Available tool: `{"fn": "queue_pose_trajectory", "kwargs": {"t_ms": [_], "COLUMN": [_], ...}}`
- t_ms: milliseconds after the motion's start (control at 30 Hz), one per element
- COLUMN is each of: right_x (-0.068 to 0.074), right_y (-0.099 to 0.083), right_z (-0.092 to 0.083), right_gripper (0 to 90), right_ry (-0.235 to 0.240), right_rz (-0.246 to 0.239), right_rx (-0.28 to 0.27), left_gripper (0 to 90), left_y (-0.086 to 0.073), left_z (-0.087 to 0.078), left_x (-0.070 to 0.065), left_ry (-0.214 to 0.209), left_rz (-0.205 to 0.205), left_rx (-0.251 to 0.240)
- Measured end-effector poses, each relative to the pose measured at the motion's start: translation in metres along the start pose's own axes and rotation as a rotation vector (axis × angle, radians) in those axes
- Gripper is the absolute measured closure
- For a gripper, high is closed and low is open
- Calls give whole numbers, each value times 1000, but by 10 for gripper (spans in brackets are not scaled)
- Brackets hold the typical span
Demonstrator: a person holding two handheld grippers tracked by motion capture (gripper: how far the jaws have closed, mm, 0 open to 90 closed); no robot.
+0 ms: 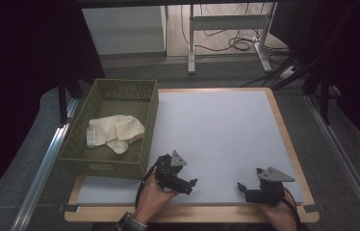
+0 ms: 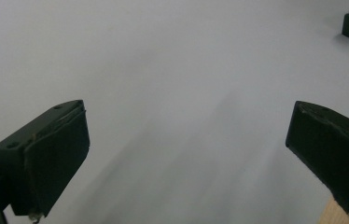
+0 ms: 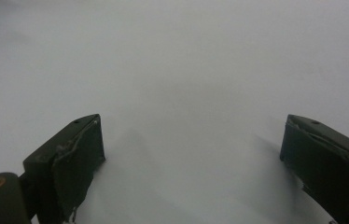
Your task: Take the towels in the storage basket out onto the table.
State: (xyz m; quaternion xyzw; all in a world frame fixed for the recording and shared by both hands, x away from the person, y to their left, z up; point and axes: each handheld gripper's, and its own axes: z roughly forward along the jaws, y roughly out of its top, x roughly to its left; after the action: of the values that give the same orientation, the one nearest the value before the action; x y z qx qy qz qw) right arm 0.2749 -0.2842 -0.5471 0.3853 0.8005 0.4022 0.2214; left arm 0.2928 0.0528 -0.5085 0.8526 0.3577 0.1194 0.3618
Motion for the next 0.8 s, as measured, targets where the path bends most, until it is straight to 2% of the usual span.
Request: {"fn": "queue_pose_trajectory", "kwargs": {"t_ms": [100, 267, 300, 467, 800], "right_x": [0, 0, 0, 0, 0], "right_y": [0, 0, 0, 0, 0], "right_z": [0, 0, 0, 0, 0], "right_gripper": [61, 61, 61, 61, 61], "right_ry": [1, 2, 2, 3, 4], "right_rz": [0, -2, -2, -1, -4], "right_rx": [0, 0, 0, 0, -3], "left_gripper": [0, 2, 4, 11, 23], "left_y": [8, 28, 28, 44, 75], "left_z": [1, -4, -4, -6, -17], "left_x": [1, 5, 5, 10, 27], "left_ry": [-11, -19, -19, 1, 1], "left_rz": [-1, 30, 30, 57, 61], "left_rx": [9, 21, 21, 41, 76]}}
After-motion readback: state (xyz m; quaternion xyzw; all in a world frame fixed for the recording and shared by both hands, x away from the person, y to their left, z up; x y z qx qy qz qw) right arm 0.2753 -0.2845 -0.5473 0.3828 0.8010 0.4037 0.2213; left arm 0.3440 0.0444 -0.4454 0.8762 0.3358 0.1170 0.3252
